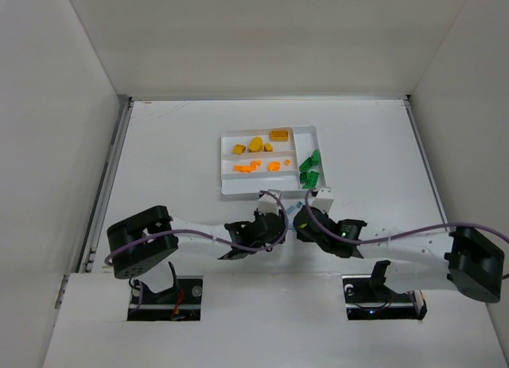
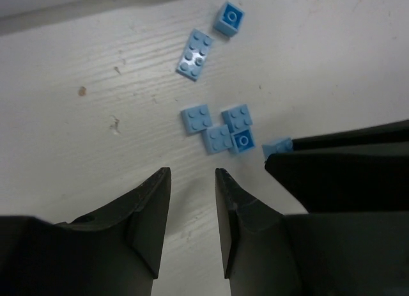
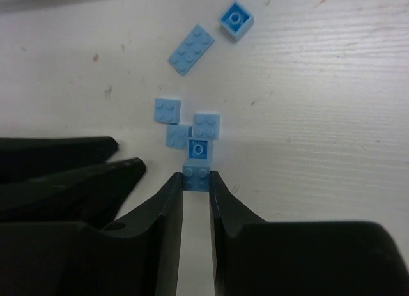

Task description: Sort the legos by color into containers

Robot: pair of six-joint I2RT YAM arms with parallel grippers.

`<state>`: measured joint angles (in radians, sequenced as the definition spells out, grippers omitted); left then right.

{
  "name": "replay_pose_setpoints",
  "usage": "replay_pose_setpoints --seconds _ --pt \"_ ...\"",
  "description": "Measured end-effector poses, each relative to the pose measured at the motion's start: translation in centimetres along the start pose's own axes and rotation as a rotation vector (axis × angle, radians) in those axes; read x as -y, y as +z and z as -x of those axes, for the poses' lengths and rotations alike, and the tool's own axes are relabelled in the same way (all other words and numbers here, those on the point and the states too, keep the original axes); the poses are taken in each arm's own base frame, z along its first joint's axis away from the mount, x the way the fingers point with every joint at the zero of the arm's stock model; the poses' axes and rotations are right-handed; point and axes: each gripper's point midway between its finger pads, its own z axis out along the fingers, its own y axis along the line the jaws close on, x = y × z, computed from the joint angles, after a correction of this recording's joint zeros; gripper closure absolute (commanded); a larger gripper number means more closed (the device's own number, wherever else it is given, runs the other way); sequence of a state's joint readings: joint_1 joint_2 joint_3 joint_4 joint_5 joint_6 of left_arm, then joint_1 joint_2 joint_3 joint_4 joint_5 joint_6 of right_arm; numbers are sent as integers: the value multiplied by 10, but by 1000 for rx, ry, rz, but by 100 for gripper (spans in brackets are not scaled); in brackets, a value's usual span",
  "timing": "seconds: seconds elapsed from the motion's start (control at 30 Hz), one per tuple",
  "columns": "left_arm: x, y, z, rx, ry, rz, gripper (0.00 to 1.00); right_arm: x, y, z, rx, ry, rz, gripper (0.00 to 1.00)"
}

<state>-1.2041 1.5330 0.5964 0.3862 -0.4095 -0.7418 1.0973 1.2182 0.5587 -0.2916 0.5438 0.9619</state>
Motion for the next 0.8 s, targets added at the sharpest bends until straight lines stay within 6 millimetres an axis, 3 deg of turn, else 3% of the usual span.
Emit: replay_pose_setpoints --seconds 0.23,0.67,0.8 --pt "18 16 -15 -39 32 -14 70 6 -16 29 78 98 46 79" --pt "27 38 -4 11 58 45 72 20 -13 29 83 96 20 79" --pt "29 42 -1 28 67 57 68 24 -12 29 85 95 13 79"
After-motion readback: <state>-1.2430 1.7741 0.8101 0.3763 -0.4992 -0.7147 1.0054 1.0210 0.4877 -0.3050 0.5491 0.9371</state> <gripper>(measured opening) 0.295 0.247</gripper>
